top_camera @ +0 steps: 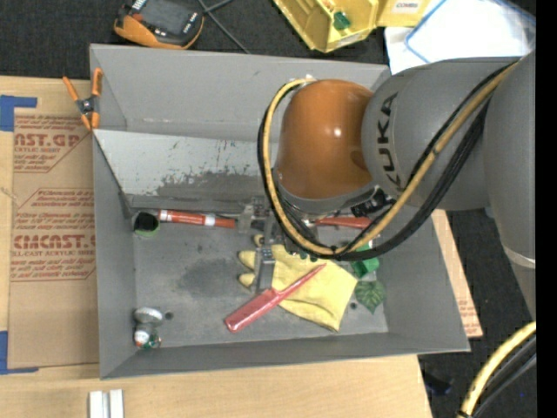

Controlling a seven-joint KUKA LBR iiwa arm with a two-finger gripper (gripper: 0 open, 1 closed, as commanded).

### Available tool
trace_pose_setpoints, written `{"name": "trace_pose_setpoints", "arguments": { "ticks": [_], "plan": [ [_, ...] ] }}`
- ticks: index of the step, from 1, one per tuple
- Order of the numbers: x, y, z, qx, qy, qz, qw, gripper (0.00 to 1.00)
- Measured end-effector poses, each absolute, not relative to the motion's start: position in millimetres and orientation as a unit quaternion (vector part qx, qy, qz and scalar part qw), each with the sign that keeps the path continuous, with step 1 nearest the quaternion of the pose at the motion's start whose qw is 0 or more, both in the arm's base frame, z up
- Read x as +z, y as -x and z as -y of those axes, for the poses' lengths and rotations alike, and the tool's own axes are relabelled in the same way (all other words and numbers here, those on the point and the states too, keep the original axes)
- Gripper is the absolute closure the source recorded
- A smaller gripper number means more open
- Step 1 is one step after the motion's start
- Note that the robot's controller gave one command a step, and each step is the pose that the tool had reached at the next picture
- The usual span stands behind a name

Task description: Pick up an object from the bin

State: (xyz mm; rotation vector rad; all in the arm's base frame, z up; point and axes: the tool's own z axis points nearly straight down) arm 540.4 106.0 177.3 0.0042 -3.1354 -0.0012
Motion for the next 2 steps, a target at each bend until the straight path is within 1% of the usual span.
{"name": "trace_pose_setpoints", "arguments": {
  "ticks": [1, 2],
  "plan": [
    [182, -541.9, -105, -0.001, 0.000, 1.000, -0.001, 0.00],
    [76, -566.7, -37, -0.001, -0.114, 0.994, -0.001, 0.00]
  ]
}}
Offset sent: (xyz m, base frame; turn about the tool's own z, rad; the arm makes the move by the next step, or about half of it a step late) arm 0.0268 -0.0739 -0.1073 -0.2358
